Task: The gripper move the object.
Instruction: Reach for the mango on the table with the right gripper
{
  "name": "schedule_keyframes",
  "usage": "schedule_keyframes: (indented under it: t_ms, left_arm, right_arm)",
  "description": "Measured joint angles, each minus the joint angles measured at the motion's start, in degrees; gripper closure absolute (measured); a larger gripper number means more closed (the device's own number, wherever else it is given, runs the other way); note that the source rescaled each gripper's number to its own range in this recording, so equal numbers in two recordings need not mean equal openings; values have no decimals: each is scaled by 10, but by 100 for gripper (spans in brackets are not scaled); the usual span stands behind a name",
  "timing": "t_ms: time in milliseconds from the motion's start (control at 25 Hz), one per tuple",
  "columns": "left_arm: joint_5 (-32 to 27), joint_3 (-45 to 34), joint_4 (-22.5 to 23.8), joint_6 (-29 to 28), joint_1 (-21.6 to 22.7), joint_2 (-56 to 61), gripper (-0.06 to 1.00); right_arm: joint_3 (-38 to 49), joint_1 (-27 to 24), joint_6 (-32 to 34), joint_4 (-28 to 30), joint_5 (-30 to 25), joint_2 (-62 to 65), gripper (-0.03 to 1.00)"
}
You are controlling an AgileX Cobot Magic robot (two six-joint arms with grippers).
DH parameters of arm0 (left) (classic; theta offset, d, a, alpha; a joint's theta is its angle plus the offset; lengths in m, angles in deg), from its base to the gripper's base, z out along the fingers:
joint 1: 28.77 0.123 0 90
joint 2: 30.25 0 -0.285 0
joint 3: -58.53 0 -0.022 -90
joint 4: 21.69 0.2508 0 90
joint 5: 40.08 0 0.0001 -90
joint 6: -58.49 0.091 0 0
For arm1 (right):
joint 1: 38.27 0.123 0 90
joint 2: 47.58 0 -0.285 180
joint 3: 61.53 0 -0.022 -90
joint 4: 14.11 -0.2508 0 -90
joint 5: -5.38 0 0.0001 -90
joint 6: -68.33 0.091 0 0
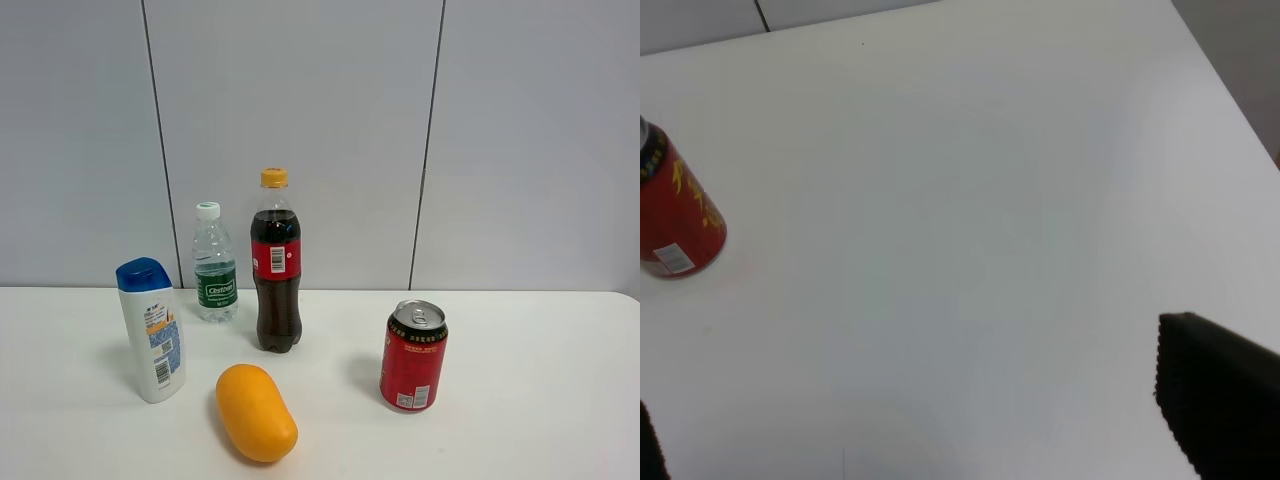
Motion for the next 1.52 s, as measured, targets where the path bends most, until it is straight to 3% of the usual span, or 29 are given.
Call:
schedule_keyframes:
  t_ms: [320,520,760,1160,1520]
  left_arm:
    - [0,0,1,0,0,0,-6]
    - [0,0,0,0,0,0,-6]
    - [0,0,0,0,0,0,-6]
    - [0,0,0,0,0,0,-6]
    - [0,0,0,0,0,0,-6]
  right_arm:
    - [0,0,1,-1,0,0,-3]
    - [0,0,-6,-50,7,0,-3]
    - [-12,0,-69,-131,9,-63,-3]
    - [-136,3,-219,-246,42,-302,-3]
    - [-165,3,-349,-405,51,-469,-3]
